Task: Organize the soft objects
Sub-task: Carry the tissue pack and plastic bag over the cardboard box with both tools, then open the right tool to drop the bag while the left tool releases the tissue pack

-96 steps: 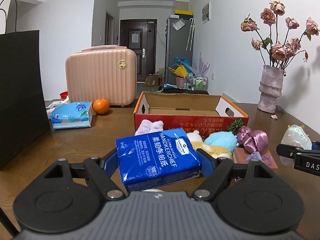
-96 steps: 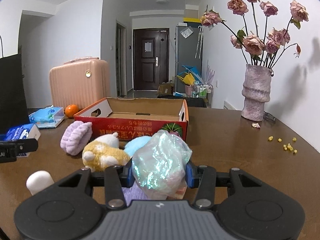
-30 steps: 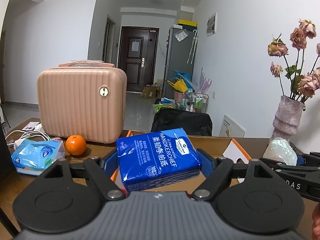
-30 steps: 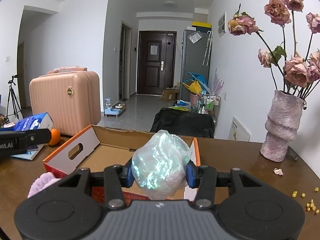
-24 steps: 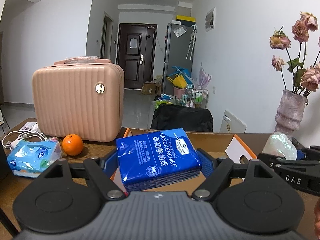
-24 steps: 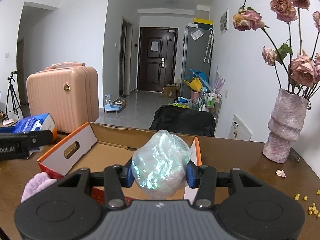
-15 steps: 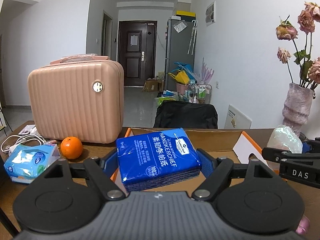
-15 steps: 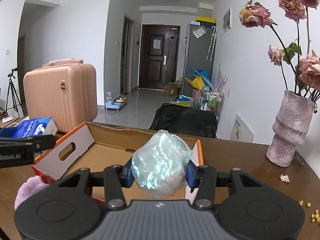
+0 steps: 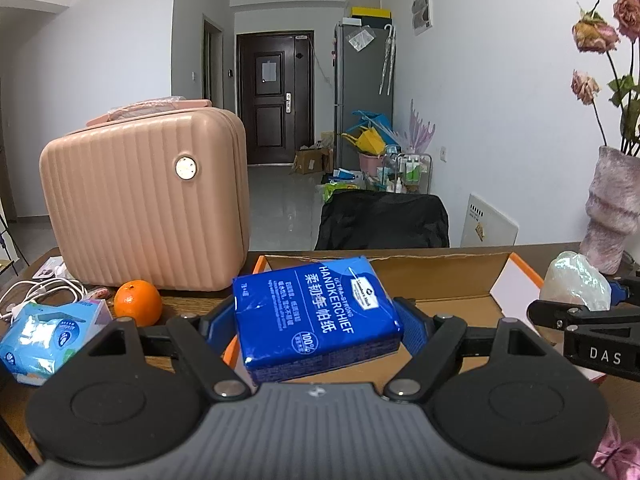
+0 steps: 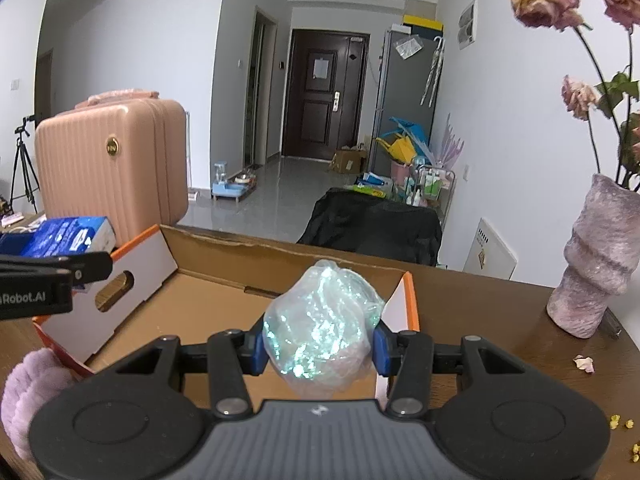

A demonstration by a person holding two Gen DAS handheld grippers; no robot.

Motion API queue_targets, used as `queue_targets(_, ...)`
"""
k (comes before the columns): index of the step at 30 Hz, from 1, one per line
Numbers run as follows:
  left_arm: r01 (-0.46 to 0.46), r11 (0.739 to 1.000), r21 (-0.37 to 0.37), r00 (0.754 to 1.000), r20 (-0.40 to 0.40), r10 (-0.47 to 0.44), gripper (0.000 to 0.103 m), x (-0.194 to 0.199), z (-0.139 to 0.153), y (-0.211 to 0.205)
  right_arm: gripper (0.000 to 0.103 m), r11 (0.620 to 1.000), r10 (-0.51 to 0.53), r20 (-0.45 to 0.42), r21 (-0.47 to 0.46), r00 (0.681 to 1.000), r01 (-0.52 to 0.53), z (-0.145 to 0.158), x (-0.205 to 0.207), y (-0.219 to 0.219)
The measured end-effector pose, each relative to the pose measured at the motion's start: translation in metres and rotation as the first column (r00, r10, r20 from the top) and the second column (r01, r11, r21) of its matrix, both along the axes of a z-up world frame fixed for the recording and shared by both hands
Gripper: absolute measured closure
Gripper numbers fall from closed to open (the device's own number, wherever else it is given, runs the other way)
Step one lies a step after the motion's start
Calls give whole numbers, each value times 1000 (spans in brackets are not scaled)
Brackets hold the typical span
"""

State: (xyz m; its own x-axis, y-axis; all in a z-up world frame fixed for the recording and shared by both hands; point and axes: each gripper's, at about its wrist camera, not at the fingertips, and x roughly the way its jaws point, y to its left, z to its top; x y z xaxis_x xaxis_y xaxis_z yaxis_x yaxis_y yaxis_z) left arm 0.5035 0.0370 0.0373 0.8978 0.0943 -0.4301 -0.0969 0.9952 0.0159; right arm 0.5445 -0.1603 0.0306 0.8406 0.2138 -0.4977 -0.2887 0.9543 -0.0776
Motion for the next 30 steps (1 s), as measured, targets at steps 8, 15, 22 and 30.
queue_targets(8,10,1000,21,999,-33,-9,22,15,-9,-2,56,1000,3,-45,-24,999,-4,-16,15,6)
queue_targets(15,3,1000,11,998,-65,-2,20,19,-14,1,39,999,-6,-64,-45,998,3,-24,22,11)
queue_targets(22,-38,999,20,998,-52,39,2,18,-12,4,13,999,-39,-30,-31,999,38,-19,20,6)
queue_targets(30,-59,998,8,997,-47,59,0,17,-8,8,2,997,-68,-5,-27,998,68,-13,17,1)
